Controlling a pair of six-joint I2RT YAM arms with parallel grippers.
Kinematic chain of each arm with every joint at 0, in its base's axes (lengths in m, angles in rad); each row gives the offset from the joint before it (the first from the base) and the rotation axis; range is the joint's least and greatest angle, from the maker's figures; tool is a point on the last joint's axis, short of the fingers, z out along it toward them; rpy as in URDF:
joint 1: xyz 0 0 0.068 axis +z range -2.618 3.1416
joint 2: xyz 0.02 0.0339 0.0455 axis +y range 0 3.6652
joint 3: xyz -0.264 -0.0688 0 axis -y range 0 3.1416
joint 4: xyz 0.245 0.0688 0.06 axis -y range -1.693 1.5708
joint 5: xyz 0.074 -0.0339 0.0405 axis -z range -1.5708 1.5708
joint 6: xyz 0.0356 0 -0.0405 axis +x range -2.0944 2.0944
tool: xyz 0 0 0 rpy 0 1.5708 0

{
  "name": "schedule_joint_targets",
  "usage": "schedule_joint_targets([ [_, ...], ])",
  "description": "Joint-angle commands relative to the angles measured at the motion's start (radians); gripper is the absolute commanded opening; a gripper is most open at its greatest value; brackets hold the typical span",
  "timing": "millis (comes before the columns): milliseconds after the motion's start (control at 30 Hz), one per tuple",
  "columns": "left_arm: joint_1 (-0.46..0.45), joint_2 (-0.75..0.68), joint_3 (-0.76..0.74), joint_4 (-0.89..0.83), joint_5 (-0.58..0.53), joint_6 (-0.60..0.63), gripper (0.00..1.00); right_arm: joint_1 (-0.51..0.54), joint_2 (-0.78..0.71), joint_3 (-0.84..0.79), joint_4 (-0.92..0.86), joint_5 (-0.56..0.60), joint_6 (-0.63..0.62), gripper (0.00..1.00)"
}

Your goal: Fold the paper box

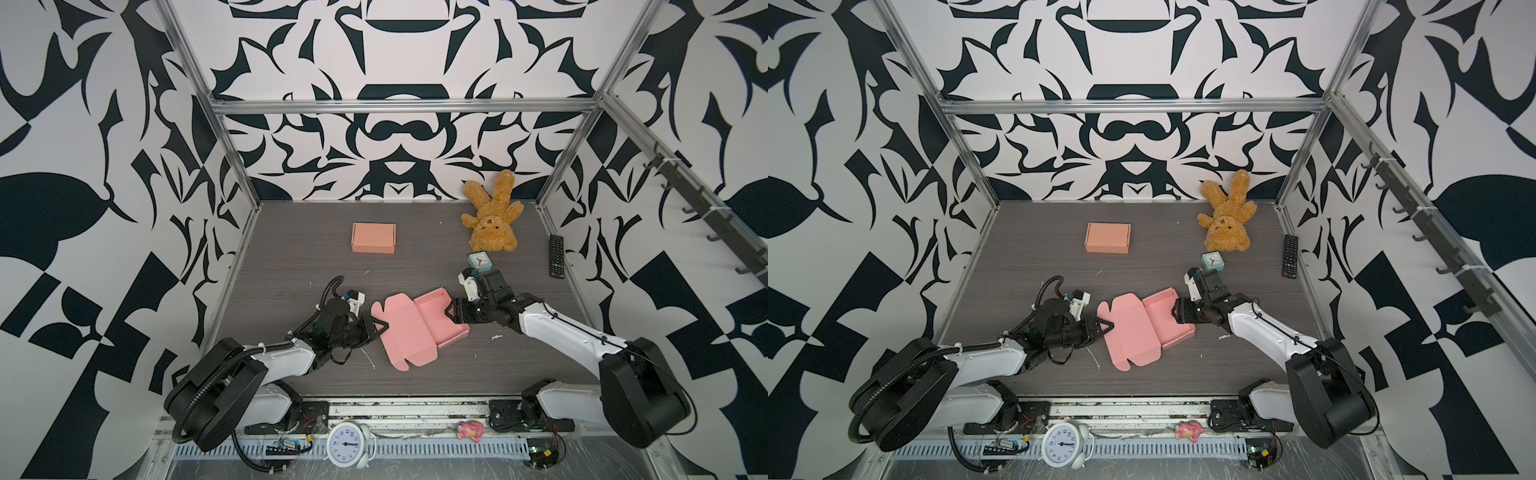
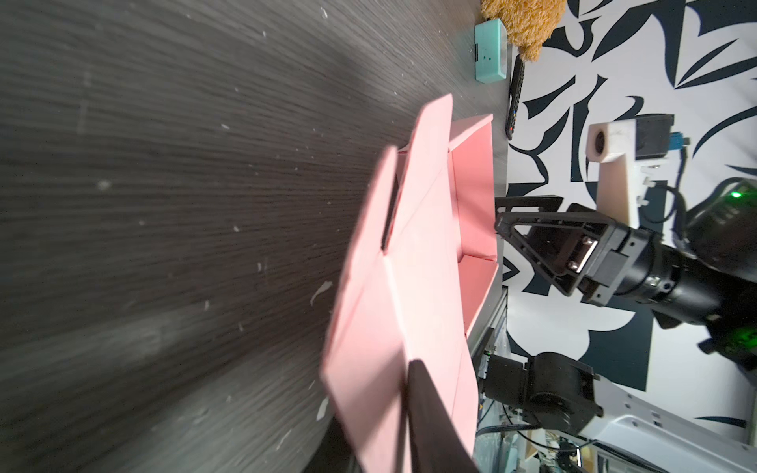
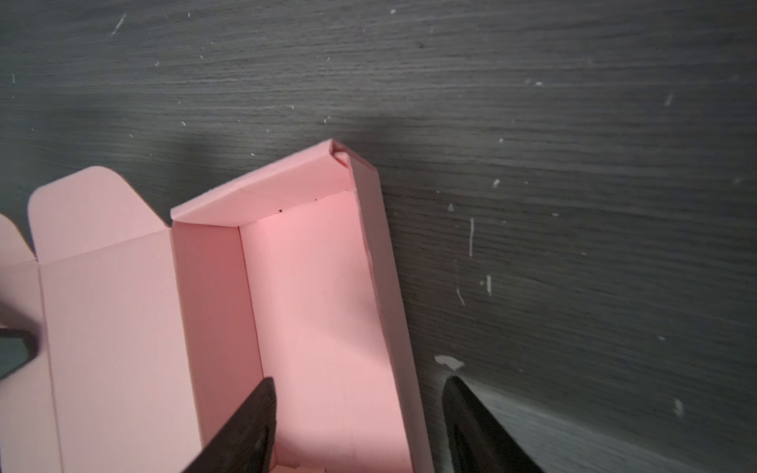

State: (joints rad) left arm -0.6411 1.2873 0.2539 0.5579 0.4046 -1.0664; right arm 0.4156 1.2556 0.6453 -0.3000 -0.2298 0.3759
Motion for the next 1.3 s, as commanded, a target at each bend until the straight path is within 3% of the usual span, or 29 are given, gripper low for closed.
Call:
schedule_joint_targets([
  [0,-0.002,-0.040,0.030,-0.032,0.000,0.011,0.17,0.000,-0.079,0.068,-0.115,0.084,-0.044,0.67],
  [300,0.000,-0.045,0.102,-0.139,0.041,0.094,0.13,0.017,-0.163,0.145,-0.121,0.050,-0.085,0.69],
  [533,0.020,-0.068,0.288,-0.477,0.116,0.306,0.14,0.092,-0.201,0.140,0.078,-0.062,-0.162,0.72],
  [733,0.039,-0.076,0.437,-0.729,0.131,0.479,0.14,0.093,-0.178,0.114,0.338,-0.242,-0.207,0.79],
  [900,0.055,-0.086,0.531,-0.855,0.163,0.609,0.14,0.095,-0.081,0.169,0.434,-0.419,-0.279,0.82],
  [1267,0.056,-0.042,0.704,-1.059,0.258,0.822,0.14,0.095,-0.008,0.249,0.364,-0.594,-0.501,0.87],
])
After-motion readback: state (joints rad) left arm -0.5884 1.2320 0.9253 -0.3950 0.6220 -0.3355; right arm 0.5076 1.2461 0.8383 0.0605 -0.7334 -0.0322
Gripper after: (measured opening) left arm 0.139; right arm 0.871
